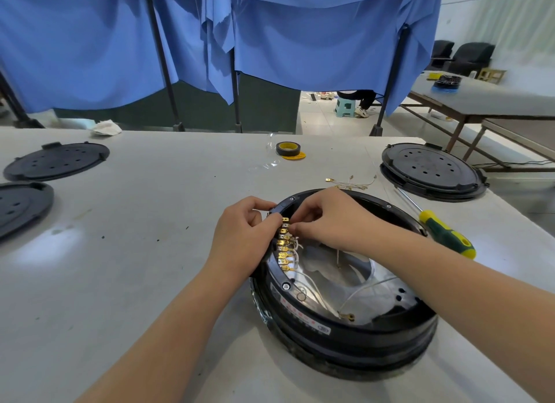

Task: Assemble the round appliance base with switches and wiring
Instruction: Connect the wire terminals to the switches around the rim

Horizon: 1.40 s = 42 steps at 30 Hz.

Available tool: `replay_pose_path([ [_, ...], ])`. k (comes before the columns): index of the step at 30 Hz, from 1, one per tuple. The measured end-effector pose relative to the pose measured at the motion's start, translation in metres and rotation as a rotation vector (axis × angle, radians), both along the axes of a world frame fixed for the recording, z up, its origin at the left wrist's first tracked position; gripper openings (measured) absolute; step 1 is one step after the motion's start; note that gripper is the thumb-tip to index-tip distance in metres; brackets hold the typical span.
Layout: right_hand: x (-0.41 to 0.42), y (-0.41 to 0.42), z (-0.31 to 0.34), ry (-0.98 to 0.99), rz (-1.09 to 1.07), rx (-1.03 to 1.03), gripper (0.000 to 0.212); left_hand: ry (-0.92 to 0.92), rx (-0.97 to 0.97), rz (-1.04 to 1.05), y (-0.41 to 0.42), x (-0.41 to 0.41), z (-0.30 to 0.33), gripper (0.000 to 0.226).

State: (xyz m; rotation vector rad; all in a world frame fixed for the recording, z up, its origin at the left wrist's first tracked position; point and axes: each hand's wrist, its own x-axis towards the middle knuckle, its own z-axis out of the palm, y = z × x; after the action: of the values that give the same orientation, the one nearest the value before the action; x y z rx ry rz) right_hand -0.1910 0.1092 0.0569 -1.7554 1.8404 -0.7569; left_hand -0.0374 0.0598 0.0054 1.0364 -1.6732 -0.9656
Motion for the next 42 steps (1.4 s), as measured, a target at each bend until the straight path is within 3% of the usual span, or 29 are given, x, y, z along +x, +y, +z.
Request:
replay_pose_path([
  [19, 0.0, -0.003, -0.003, 0.008, 0.078, -0.07, 0.01, 0.009, 0.003, -0.009, 0.002, -0.001, 0.003, 0.007],
  [34, -0.01, -0.002, -0.004, -0.033, -0.029, -0.08, 0.01, -0.001, 0.033, -0.001, 0.003, -0.001, 0.005, 0.006],
  [42, -0.004, 0.001, -0.004, 0.015, 0.02, -0.036, 0.006, -0.006, 0.019, 0.004, 0.005, -0.001, 0.007, 0.007],
])
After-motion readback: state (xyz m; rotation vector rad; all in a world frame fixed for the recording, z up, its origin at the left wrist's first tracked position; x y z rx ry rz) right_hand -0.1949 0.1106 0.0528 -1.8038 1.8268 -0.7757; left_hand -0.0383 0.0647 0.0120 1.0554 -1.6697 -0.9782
